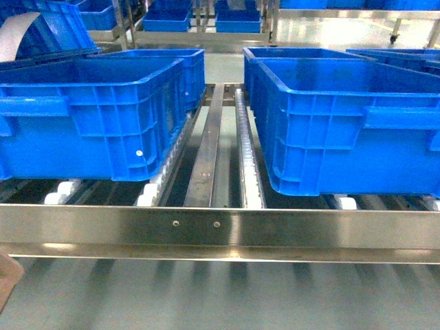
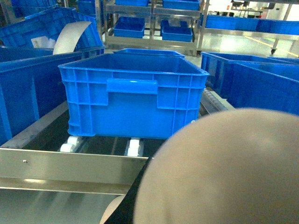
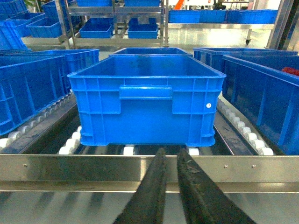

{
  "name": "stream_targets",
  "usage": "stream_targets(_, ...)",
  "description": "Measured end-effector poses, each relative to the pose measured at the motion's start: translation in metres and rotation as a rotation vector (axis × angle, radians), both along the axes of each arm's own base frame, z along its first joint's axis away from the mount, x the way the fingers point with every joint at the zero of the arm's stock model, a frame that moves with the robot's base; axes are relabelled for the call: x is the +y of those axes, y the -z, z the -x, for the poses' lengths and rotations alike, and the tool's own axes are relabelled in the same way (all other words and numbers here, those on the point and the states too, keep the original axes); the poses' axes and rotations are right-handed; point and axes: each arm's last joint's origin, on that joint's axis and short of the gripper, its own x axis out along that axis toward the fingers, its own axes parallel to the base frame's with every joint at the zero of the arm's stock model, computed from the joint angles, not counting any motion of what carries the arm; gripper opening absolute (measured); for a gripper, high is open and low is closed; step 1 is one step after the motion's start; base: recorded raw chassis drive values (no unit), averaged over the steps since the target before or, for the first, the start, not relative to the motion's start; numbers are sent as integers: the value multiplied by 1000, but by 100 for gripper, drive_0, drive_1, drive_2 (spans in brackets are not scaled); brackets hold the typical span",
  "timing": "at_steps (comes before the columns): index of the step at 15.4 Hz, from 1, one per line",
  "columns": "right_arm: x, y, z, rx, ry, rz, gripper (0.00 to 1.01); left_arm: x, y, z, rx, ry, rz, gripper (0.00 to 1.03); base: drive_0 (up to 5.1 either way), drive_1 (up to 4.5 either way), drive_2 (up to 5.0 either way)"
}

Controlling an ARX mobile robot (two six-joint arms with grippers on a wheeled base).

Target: Place part in tray to right shelf

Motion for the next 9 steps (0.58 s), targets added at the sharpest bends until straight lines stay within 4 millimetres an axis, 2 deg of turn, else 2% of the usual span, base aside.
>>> stream_targets(2,0,0,0,-1,0,0,29,0,0,0,-2,0,0,13,0,0,0)
stream_targets(3,0,0,0,0,0,0,49,0,0,0,-2,0,0,13,0,0,0)
stream_targets(4,0,0,0,0,0,0,88,0,0,0,-2,0,0,13,0,0,0)
stream_targets(5,0,0,0,0,0,0,97,0,0,0,-2,0,0,13,0,0,0)
stream_targets(9,0,0,0,0,0,0,98,0,0,0,-2,0,0,13,0,0,0)
